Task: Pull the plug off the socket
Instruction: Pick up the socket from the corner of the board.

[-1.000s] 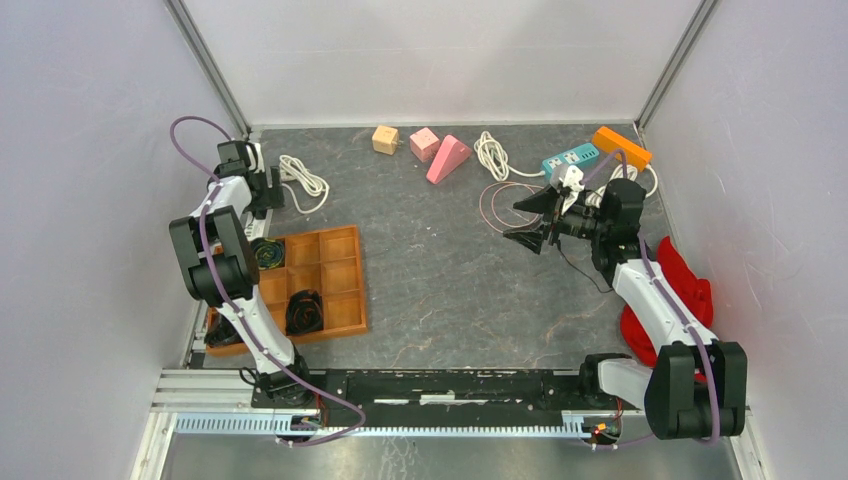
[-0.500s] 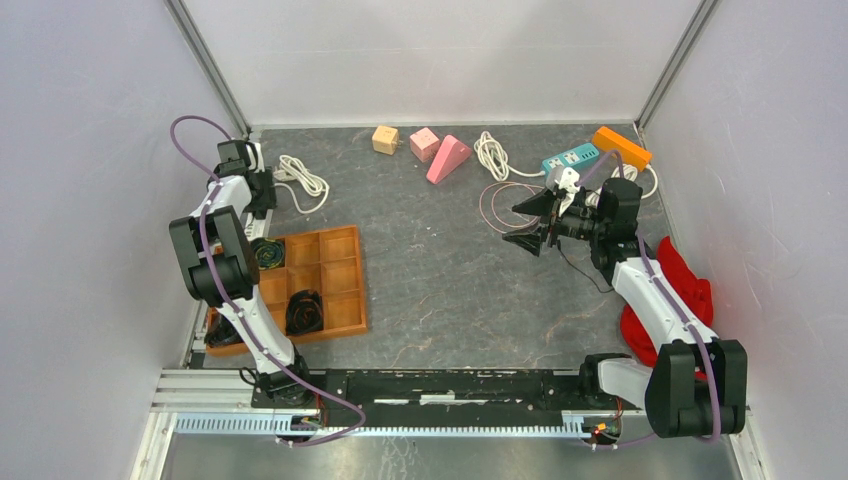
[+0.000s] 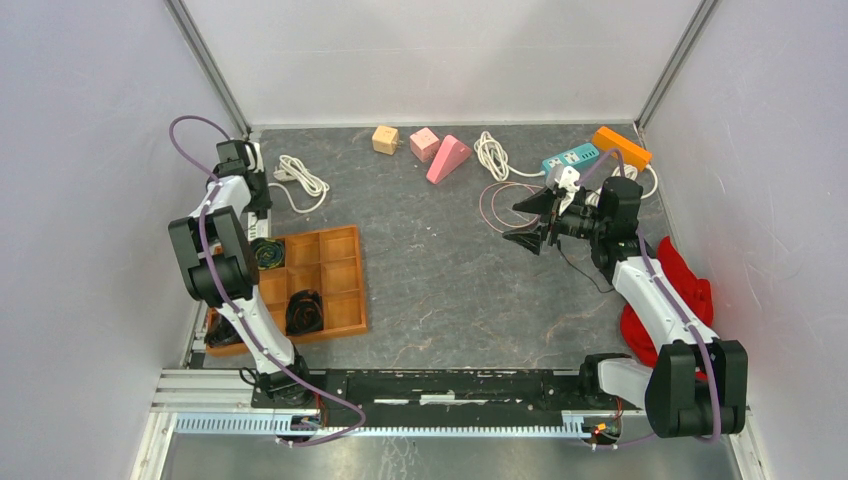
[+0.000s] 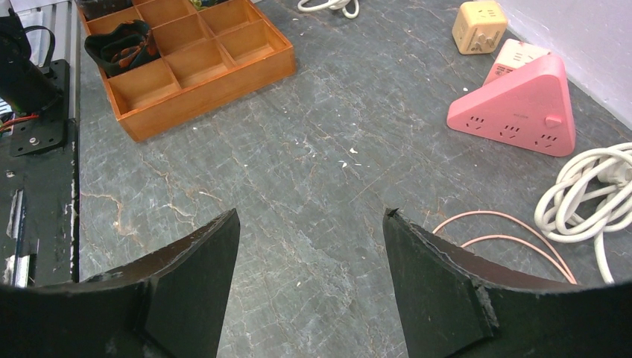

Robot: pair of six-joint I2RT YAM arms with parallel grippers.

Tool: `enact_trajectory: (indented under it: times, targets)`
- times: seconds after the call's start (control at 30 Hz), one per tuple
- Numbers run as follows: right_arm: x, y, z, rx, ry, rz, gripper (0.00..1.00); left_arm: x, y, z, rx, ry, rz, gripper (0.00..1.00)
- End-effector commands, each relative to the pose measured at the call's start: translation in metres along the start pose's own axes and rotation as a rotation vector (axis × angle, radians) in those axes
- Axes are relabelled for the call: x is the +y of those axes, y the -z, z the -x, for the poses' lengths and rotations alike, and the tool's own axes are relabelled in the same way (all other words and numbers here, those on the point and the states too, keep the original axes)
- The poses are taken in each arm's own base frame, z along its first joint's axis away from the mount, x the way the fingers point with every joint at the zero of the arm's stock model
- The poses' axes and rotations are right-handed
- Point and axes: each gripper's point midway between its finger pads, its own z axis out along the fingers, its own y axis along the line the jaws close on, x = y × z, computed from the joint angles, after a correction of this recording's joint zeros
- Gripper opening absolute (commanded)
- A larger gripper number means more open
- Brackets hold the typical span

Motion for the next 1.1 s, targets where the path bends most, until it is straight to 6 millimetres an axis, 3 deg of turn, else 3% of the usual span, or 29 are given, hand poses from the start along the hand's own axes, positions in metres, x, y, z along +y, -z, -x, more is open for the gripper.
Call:
enact_trajectory:
  times: [0.0,0.2,0.4,0.8,1.07]
  targets:
    - [-0.006,-0.001,0.018,-0.019,0.06,-0.003,0.76,-0.012,0.029,0.045,-0.131,0.034,-0.09,0.02]
    - [-0.006,-0.002,0.017,-0.017,0.061,-0.004,0.77,-0.031,0.049,0.072,-0.227,0.064,-0.186,0.02]
    - [-0.008,-0.002,0.015,-0.011,0.057,-0.008,0.76,-0.048,0.082,0.101,-0.375,0.076,-0.248,0.02]
    - [-0.009,-0.002,0.013,0.0,0.056,-0.008,0.77,-0.138,0.144,0.141,-0.538,0.0,-0.549,0.02]
    - [-0.01,-0.002,0.014,0.001,0.063,-0.008,0.77,-0.201,0.177,0.15,-0.575,-0.035,-0.693,0.02]
